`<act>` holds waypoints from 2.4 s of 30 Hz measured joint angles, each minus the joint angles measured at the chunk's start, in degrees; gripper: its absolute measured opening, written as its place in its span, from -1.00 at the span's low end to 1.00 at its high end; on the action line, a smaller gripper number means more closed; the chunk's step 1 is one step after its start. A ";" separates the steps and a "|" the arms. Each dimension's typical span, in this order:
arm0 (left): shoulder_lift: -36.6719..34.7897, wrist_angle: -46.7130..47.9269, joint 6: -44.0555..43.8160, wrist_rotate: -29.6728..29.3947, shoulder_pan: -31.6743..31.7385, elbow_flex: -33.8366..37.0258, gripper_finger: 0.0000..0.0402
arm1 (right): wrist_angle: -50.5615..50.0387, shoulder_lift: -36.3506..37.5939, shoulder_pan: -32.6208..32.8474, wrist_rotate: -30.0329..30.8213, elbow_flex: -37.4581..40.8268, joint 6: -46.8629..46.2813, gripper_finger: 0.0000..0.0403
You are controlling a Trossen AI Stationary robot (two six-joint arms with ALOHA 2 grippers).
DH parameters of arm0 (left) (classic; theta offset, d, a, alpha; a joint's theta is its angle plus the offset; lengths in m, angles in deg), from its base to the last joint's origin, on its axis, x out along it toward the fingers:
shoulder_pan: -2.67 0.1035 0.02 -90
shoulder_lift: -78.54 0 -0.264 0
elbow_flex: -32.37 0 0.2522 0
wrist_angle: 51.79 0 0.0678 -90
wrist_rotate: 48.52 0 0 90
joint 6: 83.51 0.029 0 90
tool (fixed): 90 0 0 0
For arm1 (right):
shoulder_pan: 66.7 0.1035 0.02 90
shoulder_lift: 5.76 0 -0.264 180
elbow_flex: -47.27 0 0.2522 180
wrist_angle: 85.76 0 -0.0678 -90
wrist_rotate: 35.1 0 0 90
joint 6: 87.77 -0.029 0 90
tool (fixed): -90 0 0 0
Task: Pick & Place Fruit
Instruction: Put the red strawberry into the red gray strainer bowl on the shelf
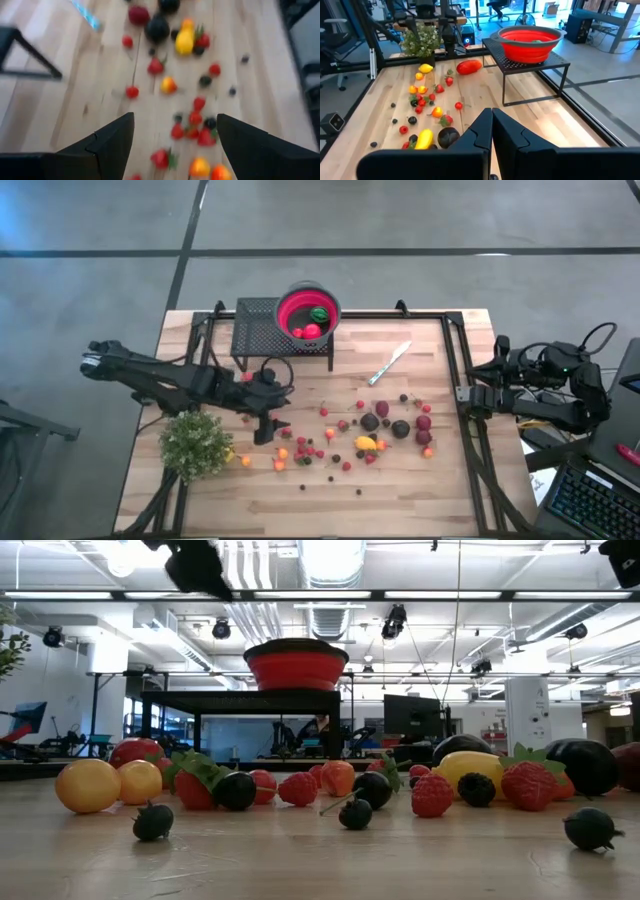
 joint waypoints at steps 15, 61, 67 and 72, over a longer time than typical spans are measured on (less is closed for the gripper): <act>5.86 16.43 -22.89 -2.51 0.26 4.52 0.44 | 0.02 0.00 0.01 0.02 0.00 0.13 -0.96; 24.34 25.60 -36.98 1.57 4.54 4.59 -0.13 | 0.03 0.00 -0.01 0.02 0.00 0.65 -0.96; 24.34 25.62 -37.60 1.85 4.54 4.59 -0.35 | 0.04 0.00 0.01 0.00 0.00 0.30 -0.96; 24.34 25.62 -37.61 2.25 4.54 4.59 -0.55 | 0.03 0.00 0.01 0.02 0.00 0.21 -0.96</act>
